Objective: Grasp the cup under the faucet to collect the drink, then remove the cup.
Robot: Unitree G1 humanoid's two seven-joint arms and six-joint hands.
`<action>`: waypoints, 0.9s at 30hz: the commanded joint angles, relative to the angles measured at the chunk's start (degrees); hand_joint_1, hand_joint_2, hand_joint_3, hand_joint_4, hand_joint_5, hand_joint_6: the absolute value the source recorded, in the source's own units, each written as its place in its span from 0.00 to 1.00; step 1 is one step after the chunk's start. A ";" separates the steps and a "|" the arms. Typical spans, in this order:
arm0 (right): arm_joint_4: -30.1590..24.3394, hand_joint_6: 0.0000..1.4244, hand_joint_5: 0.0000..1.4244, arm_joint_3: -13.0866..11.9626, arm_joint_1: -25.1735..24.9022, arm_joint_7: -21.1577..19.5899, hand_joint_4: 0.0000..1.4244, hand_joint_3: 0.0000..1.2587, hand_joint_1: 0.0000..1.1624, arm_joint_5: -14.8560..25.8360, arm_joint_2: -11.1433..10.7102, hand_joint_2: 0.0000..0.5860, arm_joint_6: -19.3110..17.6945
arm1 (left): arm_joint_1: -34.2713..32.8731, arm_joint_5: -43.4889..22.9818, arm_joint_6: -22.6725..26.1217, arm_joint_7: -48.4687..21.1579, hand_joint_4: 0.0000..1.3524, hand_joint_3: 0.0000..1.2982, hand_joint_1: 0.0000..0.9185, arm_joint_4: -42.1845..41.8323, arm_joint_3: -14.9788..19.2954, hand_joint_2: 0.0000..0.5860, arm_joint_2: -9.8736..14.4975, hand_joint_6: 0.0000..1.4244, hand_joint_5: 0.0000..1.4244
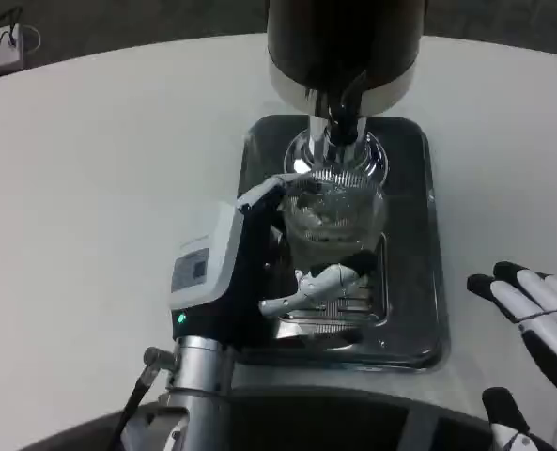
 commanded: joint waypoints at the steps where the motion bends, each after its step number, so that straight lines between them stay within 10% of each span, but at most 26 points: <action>1: -0.61 0.13 0.09 0.59 -0.17 0.29 0.06 0.11 0.14 0.58 0.43 0.93 0.03 | 1.73 -0.77 0.87 -1.53 0.08 0.11 0.24 -1.79 0.13 0.10 0.78 0.23 0.27; 12: -0.52 0.13 0.09 1.00 -0.04 0.41 0.06 0.11 0.15 0.45 0.66 0.93 0.15 | 6.52 -3.80 0.22 -3.79 0.00 0.00 0.00 -11.37 1.90 0.00 1.19 0.07 0.12; 27: 0.19 0.13 0.09 4.28 1.06 1.09 0.06 0.11 0.14 -0.69 1.50 0.93 0.47 | 17.36 -6.29 7.70 -21.84 0.00 0.00 0.00 -47.93 4.06 0.26 2.56 0.00 0.00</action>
